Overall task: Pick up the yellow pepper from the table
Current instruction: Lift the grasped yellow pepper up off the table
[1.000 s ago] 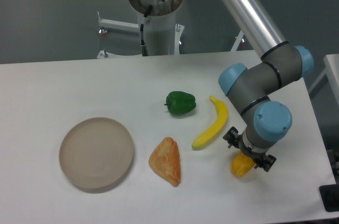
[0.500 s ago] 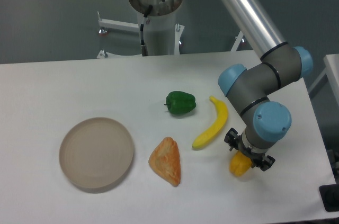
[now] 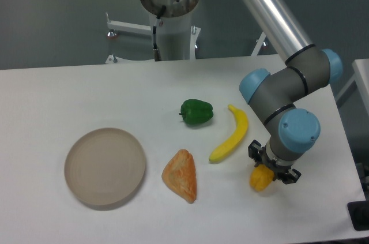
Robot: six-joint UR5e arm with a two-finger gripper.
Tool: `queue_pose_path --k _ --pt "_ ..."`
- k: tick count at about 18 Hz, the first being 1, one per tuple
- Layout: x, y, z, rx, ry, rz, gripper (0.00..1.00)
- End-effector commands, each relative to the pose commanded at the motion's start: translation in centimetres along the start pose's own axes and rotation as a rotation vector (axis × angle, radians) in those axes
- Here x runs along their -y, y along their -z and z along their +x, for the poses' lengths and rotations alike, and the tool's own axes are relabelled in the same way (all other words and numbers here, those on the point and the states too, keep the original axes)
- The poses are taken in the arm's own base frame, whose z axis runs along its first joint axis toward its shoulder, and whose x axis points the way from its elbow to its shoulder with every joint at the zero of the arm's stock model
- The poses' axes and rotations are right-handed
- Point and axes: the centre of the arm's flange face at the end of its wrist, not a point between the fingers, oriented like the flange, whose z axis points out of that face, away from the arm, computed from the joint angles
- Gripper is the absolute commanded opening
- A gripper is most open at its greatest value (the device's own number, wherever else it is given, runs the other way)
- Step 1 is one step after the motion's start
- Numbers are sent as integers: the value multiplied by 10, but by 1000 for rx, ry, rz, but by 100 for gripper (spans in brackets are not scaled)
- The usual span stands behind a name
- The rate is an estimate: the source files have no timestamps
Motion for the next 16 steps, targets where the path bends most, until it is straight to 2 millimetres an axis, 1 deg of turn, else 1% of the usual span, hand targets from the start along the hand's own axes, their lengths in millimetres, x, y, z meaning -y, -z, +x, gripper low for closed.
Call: queue_pose_path --k 3,8,9,10,16 --pt "0 39 8 34 2 44 50" --pt "6 72 20 40 1 141 50" --pt "10 75 23 36 -2 161 50" --pt "12 82 26 34 -3 188 50" --pt "13 81 27 30 32 202 51"
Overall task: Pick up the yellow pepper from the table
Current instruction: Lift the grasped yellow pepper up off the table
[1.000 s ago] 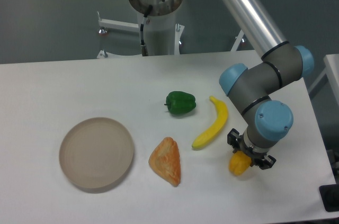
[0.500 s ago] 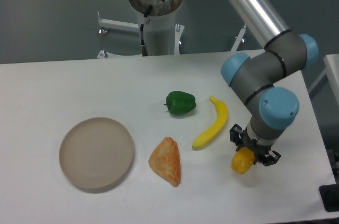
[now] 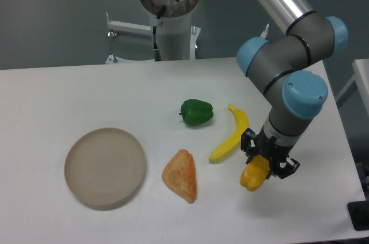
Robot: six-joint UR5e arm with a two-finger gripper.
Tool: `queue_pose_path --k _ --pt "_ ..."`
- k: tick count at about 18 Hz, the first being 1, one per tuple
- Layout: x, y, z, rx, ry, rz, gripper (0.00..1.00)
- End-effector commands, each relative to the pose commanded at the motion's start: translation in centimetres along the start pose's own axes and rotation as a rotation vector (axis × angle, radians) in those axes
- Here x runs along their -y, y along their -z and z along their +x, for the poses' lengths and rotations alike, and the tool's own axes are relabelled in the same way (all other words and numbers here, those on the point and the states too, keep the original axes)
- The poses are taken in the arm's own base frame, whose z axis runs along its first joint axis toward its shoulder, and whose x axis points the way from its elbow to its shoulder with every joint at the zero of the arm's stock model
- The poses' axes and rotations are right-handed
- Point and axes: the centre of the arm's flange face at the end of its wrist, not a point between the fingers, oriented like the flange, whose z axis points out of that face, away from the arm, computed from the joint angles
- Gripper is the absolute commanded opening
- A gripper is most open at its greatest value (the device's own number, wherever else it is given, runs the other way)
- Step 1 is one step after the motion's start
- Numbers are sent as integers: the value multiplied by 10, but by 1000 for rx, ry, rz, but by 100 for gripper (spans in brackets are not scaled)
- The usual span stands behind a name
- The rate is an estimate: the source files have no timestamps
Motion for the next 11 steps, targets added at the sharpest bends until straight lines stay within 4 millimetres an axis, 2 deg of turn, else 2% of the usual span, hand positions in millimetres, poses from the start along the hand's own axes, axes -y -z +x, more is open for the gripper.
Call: queue_pose_path --k 11 --pt "2 -3 -2 36 20 16 51"
